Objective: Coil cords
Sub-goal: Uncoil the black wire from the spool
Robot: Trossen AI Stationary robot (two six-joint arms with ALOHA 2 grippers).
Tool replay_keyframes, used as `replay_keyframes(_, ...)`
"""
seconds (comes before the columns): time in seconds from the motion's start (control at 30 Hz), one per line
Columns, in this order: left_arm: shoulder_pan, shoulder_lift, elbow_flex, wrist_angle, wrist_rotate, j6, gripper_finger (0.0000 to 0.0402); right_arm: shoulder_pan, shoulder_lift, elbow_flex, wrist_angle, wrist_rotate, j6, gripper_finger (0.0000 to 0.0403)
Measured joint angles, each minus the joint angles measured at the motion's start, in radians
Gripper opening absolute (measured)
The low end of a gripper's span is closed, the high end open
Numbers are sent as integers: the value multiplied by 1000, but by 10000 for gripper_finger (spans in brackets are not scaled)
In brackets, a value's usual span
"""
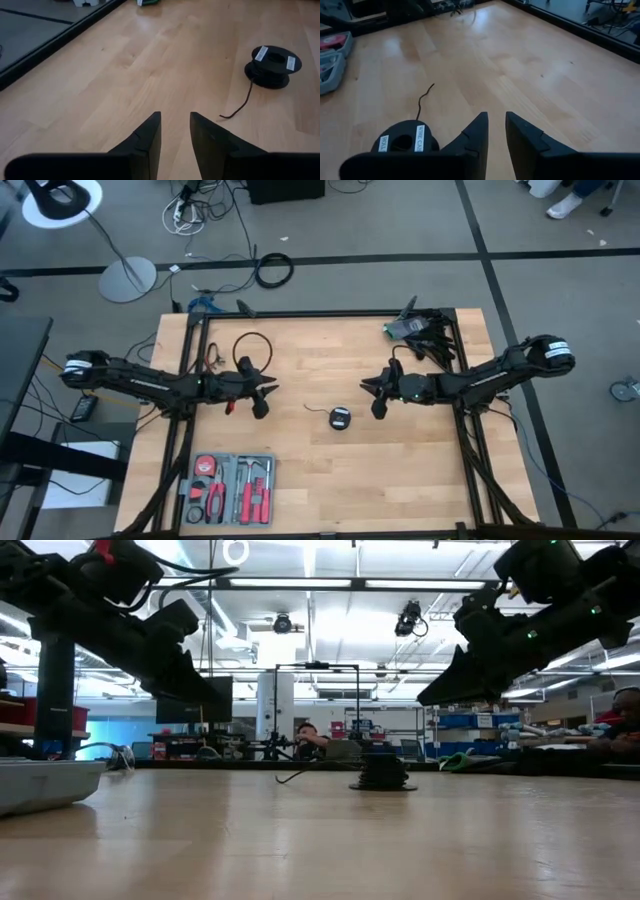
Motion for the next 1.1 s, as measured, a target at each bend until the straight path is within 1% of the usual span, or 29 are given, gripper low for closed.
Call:
replay_keyframes(0.33, 0, -1, 0, 3, 0, -5, 106, 0, 5, 0, -3, 0, -1, 67)
replay_keyframes(0.5, 0, -1, 0, 2, 0, 0, 106, 1, 5, 0, -59, 0, 0, 67)
replay_keyframes(0.73, 0, 1, -9, -7, -1, 2, 106, 17, 5, 0, -161, -1, 66, 66)
replay_keyframes(0.87, 0, 36, -26, 18, -1, 26, 106, 25, 5, 0, -211, -2, 105, 66)
replay_keyframes(1.0, 0, 126, -26, 60, -1, 39, 106, 25, 5, 0, -239, -2, 111, 65)
replay_keyframes(1.1, 0, 217, -26, 157, 1, 40, 106, 23, 5, 0, -252, -2, 112, 65)
